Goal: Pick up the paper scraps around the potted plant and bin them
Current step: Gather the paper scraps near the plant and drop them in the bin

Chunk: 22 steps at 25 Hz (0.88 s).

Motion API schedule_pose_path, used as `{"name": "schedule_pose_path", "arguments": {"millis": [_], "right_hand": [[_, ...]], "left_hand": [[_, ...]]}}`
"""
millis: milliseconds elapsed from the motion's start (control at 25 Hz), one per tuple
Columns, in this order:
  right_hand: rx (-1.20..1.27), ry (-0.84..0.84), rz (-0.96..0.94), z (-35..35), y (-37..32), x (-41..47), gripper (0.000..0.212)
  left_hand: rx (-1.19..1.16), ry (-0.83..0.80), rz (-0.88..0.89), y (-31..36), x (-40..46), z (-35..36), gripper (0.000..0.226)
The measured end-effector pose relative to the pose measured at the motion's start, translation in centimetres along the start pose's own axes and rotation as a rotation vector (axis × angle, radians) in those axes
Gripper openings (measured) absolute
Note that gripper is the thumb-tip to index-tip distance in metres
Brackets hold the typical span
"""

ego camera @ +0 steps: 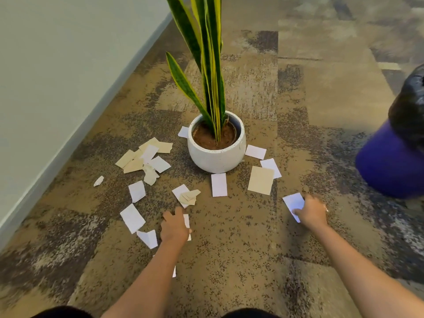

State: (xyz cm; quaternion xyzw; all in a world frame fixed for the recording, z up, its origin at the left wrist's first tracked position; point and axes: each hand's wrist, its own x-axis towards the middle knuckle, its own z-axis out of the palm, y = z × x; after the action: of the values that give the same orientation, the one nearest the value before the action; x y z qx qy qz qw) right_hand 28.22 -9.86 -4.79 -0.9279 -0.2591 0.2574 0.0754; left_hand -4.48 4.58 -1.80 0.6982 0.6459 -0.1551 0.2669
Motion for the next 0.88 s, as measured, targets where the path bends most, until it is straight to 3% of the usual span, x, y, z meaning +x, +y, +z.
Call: {"name": "schedule_pose_path", "arguments": {"millis": [200,440,640,760,880], "right_hand": [[0.336,-0.005,0.022,0.1,-2.9,-2.1,0.034],[0.865,-0.391,0.017,0.0,-10.7,-6.1,0.036],[1.248,-0.71,-0.008,-0.6,-15.3,-8.4,0.03],[1.183,-0.682,-0.119,-0.3,-16.8,-8.9,0.03],[1.096,-0.633,-0.114,0.4,-17.0,-8.7,0.036]], "left_hand": [[-0.151,-0.084,0.108,2.2,0.9,-2.3,0.053],[-0.697,-0.444,0.248,7.4,0.5,-8.2,0.029],[-0.742,-0.345,0.295,8.6,-0.2,-10.9,0.014],[-0.793,-0.31,0.341,7.8,-0.6,-11.2,0.013],[-0.773,-0.237,0.376,4.7,-1.0,-10.4,0.019]]}}
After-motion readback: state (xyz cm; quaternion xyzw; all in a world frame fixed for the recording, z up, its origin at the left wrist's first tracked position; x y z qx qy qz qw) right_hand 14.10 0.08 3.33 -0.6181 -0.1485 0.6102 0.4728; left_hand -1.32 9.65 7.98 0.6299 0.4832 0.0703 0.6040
